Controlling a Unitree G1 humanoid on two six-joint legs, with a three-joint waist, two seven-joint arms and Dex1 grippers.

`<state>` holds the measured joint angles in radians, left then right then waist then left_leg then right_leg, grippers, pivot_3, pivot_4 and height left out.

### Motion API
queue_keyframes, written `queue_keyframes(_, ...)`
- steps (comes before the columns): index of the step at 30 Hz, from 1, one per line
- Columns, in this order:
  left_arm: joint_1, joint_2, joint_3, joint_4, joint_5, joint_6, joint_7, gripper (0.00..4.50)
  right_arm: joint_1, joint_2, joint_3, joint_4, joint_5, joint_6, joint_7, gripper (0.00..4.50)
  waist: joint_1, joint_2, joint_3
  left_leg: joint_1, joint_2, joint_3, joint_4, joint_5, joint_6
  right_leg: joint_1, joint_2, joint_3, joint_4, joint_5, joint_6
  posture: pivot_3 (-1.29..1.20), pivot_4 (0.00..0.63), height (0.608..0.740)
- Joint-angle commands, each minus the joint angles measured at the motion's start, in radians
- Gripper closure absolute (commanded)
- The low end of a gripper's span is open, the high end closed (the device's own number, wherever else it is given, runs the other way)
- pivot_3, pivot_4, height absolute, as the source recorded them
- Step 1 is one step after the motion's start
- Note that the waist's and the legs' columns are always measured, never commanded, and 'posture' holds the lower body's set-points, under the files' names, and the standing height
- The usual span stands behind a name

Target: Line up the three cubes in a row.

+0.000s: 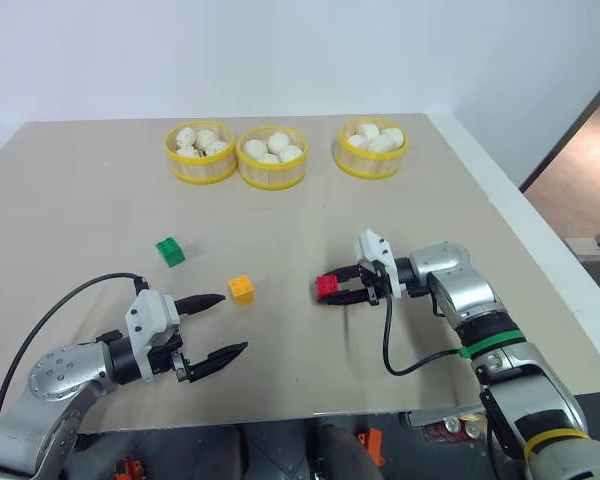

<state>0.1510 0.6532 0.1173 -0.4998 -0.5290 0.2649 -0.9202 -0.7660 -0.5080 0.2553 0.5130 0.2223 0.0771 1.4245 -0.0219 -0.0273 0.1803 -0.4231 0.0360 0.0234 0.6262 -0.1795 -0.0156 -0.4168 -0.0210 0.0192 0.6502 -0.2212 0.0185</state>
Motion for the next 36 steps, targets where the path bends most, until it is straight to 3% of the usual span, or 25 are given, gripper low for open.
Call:
queue_keyframes(1, -0.007, 0.012, 0.022, -0.023, -0.007, -0.012, -0.002, 0.00, -0.050, 0.010, -0.034, 0.007, 0.013, 0.001, 0.015, 3.23, 0.000, 0.000, 0.000, 0.000, 0.001, 0.000, 0.000, 0.000, 0.000, 0.000, 0.000, 0.000, 0.000, 0.000, -0.001, 0.00, 0.150, 0.740)
queue_keyframes(14, -0.027, 0.019, 0.020, -0.050, -0.019, 0.021, 0.019, 0.00, 0.063, -0.036, -0.008, -0.020, -0.032, -0.097, 0.079, 3.23, 0.001, 0.000, 0.000, 0.000, 0.002, 0.002, 0.000, 0.000, 0.000, -0.001, 0.002, 0.001, 0.000, 0.001, -0.001, 0.00, 0.150, 0.740)
queue_keyframes(26, -0.042, 0.023, 0.019, -0.070, -0.027, 0.051, 0.029, 0.00, 0.059, -0.027, -0.007, 0.030, -0.046, -0.111, 0.065, 3.23, 0.001, 0.000, 0.000, 0.000, 0.004, 0.003, 0.002, 0.000, 0.000, -0.001, 0.004, 0.002, 0.000, 0.002, -0.001, 0.00, 0.150, 0.740)
queue_keyframes(28, -0.041, 0.025, 0.020, -0.074, -0.030, 0.053, 0.031, 0.00, 0.060, -0.030, -0.007, 0.037, -0.045, -0.106, 0.068, 2.18, 0.001, 0.000, 0.000, 0.000, 0.004, 0.003, 0.002, 0.000, 0.000, -0.001, 0.004, 0.002, 0.000, 0.002, -0.002, 0.00, 0.150, 0.740)
queue_keyframes(33, -0.045, 0.033, 0.017, -0.076, -0.037, 0.056, 0.033, 0.00, 0.063, -0.026, -0.020, 0.030, -0.046, -0.125, 0.058, 0.53, 0.001, 0.000, 0.000, 0.000, 0.005, 0.003, 0.003, 0.000, 0.000, -0.001, 0.005, 0.002, 0.000, 0.003, -0.002, 0.00, 0.150, 0.740)
queue_keyframes(35, -0.049, 0.035, 0.015, -0.075, -0.040, 0.059, 0.031, 0.00, 0.068, -0.028, -0.023, 0.009, -0.038, -0.110, 0.061, 0.06, 0.001, 0.000, 0.000, 0.000, 0.005, 0.004, 0.003, 0.000, 0.000, -0.001, 0.005, 0.003, 0.000, 0.003, -0.002, 0.00, 0.150, 0.740)
queue_keyframes(36, -0.052, 0.036, 0.014, -0.073, -0.040, 0.060, 0.029, 0.00, 0.071, -0.029, -0.026, -0.004, -0.031, -0.102, 0.061, 0.06, 0.001, 0.000, 0.000, 0.000, 0.006, 0.004, 0.003, 0.000, 0.000, -0.001, 0.006, 0.003, 0.000, 0.003, -0.002, 0.00, 0.150, 0.740)
